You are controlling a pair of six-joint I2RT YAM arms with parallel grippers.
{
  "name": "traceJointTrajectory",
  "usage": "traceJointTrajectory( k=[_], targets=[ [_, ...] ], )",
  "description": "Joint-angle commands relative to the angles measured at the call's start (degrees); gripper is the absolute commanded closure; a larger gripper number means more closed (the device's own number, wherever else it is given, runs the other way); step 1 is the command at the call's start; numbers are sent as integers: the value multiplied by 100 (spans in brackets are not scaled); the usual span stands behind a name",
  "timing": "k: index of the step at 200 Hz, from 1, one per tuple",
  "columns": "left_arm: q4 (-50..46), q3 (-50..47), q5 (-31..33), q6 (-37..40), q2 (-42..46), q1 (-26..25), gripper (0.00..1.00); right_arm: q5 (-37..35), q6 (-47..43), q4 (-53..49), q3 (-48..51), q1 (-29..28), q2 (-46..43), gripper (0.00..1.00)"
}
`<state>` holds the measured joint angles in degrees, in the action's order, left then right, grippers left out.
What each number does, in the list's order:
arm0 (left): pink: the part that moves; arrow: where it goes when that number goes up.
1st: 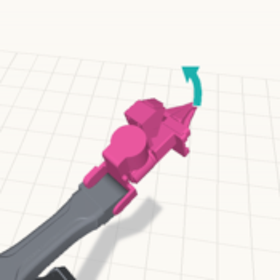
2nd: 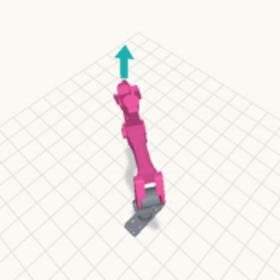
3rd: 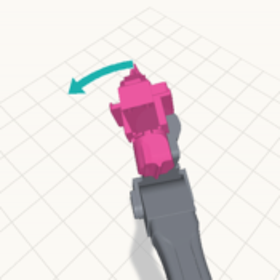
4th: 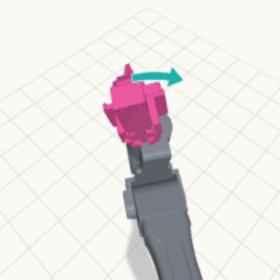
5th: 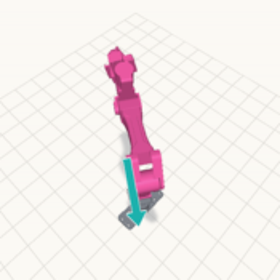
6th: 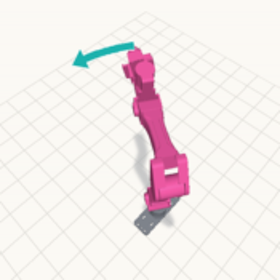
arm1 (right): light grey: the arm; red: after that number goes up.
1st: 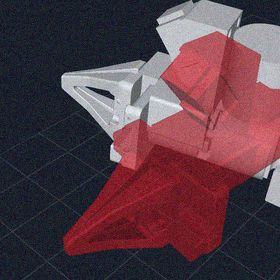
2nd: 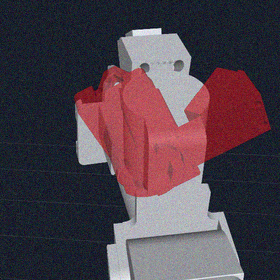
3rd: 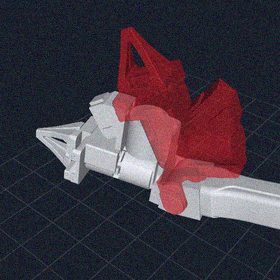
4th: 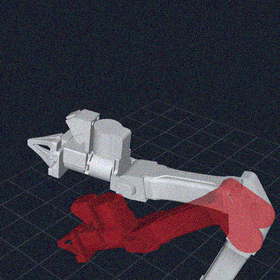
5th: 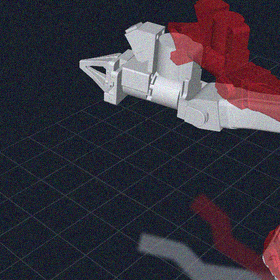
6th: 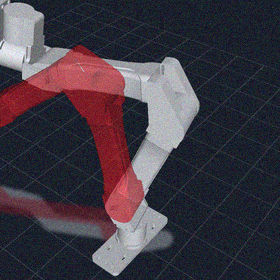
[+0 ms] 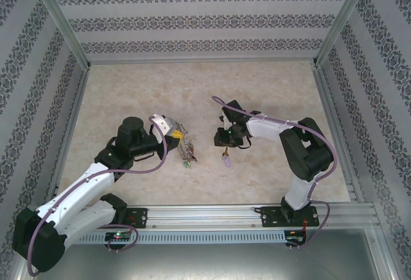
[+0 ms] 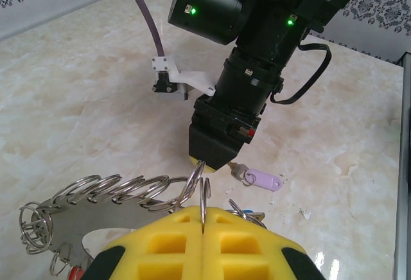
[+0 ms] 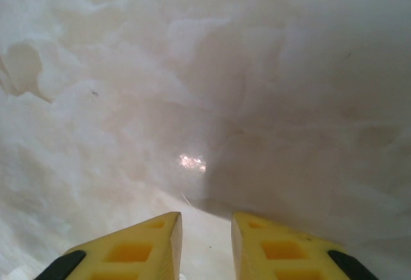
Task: Put the keys on the keyring
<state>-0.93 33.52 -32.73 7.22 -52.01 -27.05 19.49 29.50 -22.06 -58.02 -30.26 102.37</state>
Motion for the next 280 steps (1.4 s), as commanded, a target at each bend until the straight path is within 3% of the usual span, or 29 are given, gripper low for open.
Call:
traceJointTrajectory(
  k=[1,99,130,151,184,217,280],
  targets=[
    [153,16,-30,-28,92,-74,100,-148,-166,-246,222,-41,-161,72],
    [282,34,-126,-40,-44,-77,100,-309,-30,-484,1447,113,-1312,72],
    [363,18,-156,-63,-111,-74,100,-34,-21,-456,1754,-25,-1685,73],
    [401,16,-148,-77,-129,-76,100,-15,-143,-609,1637,-182,-1833,72],
    [389,33,-115,-72,-124,-73,100,-1053,-575,-1258,984,-482,-1865,70],
    [368,15,-92,-72,-75,-73,100,-1875,-819,-1808,346,-914,-1355,69],
    [374,-137,104,-54,151,-77,100,-1646,-663,-1665,191,-1169,-1042,68]
  ],
)
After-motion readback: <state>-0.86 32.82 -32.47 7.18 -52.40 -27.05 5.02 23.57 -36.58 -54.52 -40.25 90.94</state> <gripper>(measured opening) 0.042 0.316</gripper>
